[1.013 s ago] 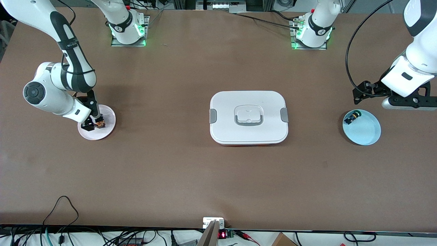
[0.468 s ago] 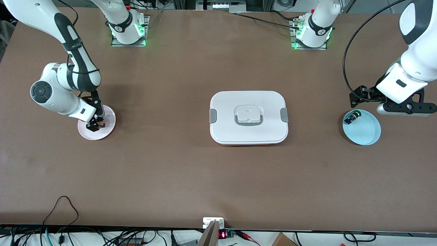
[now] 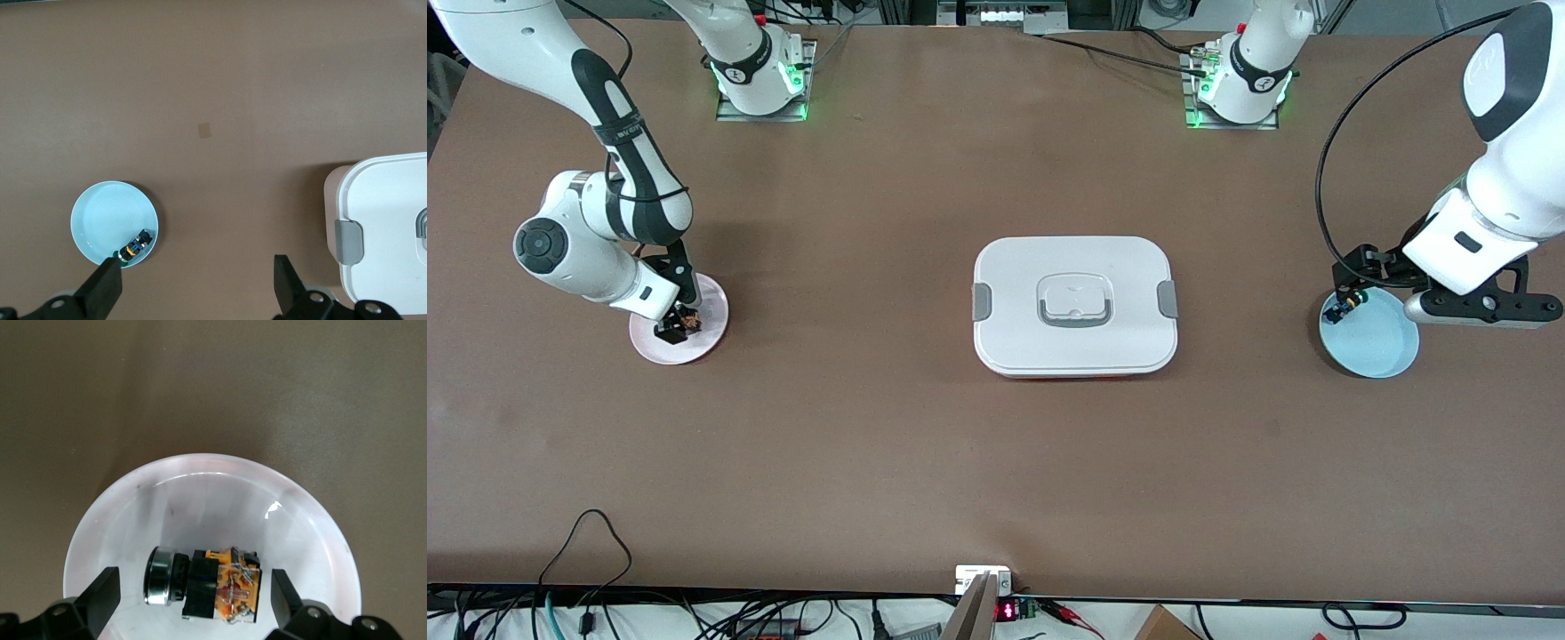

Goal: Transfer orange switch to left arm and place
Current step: 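Close the right gripper on the orange switch while the left gripper lowers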

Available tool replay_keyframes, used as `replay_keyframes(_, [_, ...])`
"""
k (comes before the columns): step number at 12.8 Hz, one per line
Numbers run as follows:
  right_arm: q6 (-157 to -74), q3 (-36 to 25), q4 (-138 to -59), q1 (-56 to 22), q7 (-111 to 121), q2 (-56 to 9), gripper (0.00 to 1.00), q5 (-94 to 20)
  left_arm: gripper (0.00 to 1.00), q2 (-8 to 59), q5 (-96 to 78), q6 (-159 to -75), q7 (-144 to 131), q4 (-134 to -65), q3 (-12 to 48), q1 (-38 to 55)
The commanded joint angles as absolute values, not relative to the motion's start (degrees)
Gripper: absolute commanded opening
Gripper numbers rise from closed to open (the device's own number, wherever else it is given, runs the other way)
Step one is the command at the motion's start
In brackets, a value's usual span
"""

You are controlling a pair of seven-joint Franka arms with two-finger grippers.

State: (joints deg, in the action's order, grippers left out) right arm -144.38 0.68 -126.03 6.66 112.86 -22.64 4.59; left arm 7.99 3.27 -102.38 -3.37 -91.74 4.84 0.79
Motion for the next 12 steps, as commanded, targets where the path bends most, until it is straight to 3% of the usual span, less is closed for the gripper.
replay_keyframes(1, [-148.71,1.32,-127.27,7.82,117.60,-22.85,1.00,4.04,1.00,8.88,2.90,-101.51,-3.34,-89.82,4.92,0.79])
replay_keyframes(11, [-152.40,1.32,-127.44,8.35,117.42,-25.14,1.00,3.69,1.00,8.88,2.90,-101.16,-2.90,-90.00,4.92,0.26])
replay_keyframes(12, [-152.40,1.32,-127.44,8.35,117.51,-25.05,0.95,3.69,1.00,8.88,2.90,-101.08,-2.90,-90.00,4.92,0.26])
